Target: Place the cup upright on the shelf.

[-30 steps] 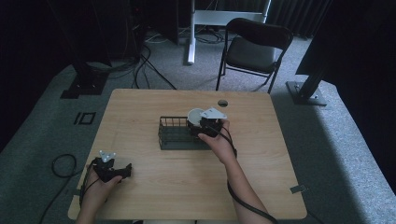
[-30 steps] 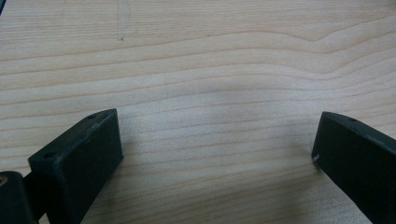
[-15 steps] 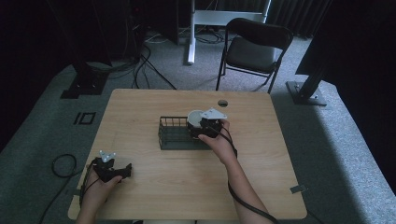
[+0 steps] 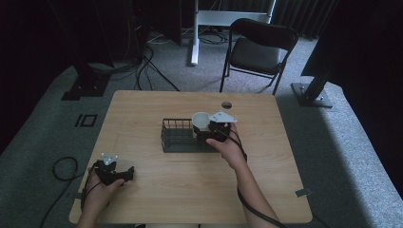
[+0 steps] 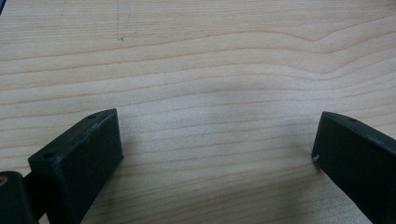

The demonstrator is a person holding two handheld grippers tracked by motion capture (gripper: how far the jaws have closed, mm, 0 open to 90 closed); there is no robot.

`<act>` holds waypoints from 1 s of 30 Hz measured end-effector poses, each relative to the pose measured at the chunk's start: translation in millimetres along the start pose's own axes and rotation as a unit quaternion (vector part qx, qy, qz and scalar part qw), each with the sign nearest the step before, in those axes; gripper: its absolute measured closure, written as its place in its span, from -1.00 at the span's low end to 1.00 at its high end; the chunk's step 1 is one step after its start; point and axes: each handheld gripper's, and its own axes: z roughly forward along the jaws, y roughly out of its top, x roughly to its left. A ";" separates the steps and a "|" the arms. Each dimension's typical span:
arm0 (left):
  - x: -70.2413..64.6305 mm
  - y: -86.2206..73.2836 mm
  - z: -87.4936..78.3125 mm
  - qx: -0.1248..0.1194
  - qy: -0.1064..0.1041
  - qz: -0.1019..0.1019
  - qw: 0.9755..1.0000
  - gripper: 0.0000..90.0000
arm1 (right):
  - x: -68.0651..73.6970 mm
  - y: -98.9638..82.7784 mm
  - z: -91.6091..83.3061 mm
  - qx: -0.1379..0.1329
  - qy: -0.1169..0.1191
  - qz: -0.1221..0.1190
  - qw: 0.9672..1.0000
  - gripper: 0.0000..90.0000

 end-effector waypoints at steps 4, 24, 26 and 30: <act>0.0 0.0 0.0 -0.001 0.000 0.000 1.000 -0.96 | 0.8 -2.9 -8.8 -0.003 0.003 -0.001 1.000 -0.75; -0.1 -0.1 0.1 -0.001 0.000 -0.001 1.000 -0.96 | -5.2 -31.5 -33.8 0.006 -0.004 -0.006 1.000 -0.75; -0.1 -0.1 0.1 -0.001 0.000 -0.001 1.000 -0.96 | -7.1 -35.1 -36.1 0.005 -0.005 -0.003 1.000 -0.75; 0.0 -0.1 0.0 0.000 0.000 0.000 1.000 -0.96 | -11.3 -42.2 -40.8 0.008 -0.007 0.001 1.000 -0.75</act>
